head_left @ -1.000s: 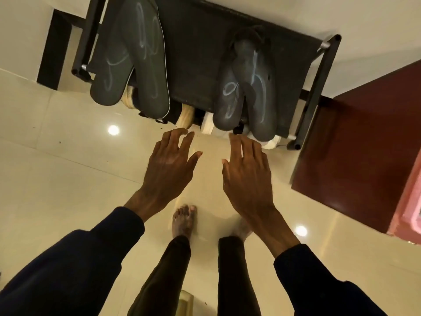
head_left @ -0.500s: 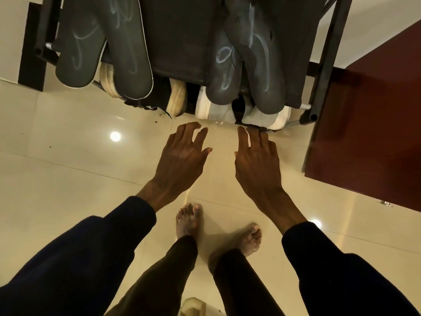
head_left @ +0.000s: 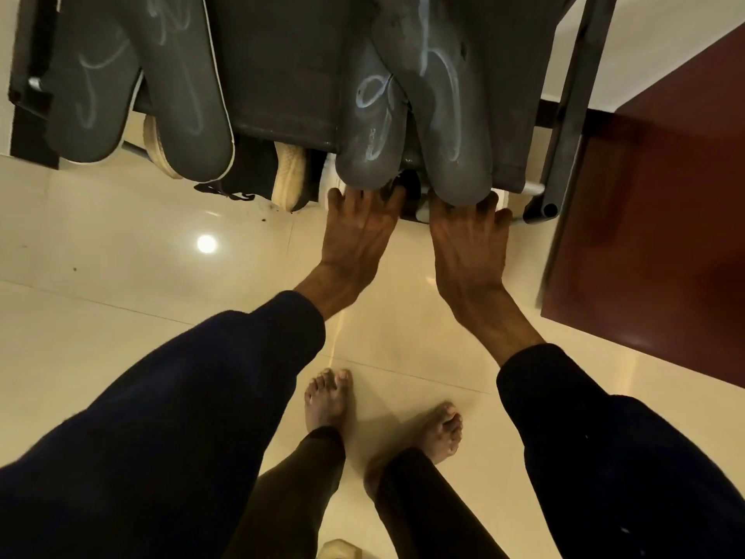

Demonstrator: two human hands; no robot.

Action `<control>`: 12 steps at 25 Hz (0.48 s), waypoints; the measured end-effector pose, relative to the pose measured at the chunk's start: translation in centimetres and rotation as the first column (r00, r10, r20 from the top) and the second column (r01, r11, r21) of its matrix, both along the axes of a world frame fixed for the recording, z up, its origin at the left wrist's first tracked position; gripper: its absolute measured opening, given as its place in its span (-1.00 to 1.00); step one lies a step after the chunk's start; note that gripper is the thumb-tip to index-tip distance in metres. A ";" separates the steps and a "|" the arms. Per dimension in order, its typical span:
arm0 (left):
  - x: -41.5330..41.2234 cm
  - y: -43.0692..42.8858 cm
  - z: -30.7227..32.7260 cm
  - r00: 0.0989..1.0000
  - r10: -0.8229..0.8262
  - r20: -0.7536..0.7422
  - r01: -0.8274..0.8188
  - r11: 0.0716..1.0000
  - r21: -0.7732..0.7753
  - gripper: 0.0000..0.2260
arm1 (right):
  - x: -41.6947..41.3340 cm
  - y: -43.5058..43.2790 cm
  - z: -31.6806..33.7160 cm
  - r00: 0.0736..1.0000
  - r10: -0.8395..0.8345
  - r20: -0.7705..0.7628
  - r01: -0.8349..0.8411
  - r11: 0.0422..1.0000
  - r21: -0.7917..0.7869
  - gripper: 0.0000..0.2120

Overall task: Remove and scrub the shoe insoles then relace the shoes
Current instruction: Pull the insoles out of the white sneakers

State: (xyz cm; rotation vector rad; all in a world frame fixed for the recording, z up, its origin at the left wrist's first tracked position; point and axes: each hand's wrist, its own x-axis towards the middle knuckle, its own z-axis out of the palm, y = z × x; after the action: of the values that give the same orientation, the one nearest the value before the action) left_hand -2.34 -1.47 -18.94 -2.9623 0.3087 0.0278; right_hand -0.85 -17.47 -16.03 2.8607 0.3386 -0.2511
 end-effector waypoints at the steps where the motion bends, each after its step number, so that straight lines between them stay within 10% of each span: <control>1: 0.0 0.1 0.2 0.999 0.023 0.041 -0.022 0.999 -0.025 -0.37 | 0.0 -0.2 0.2 1.000 -0.024 0.009 0.023 0.996 0.087 -0.54; 6: -4.7 0.1 1.7 0.975 0.220 0.026 -0.182 0.865 -0.468 -0.70 | -3.9 -0.3 1.1 0.987 -0.155 0.040 0.116 0.863 0.491 -0.58; 12: -7.4 0.6 2.5 0.908 0.372 -0.194 -0.402 0.641 -0.653 -0.69 | -7.1 -1.0 1.5 0.959 -0.240 -0.150 0.283 0.830 0.480 -0.61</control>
State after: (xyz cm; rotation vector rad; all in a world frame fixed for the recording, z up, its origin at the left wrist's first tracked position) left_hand -9.73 -0.85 -16.40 -3.7093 -0.4425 0.0337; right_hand -7.98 -18.51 -14.52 3.4207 0.0140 -0.3846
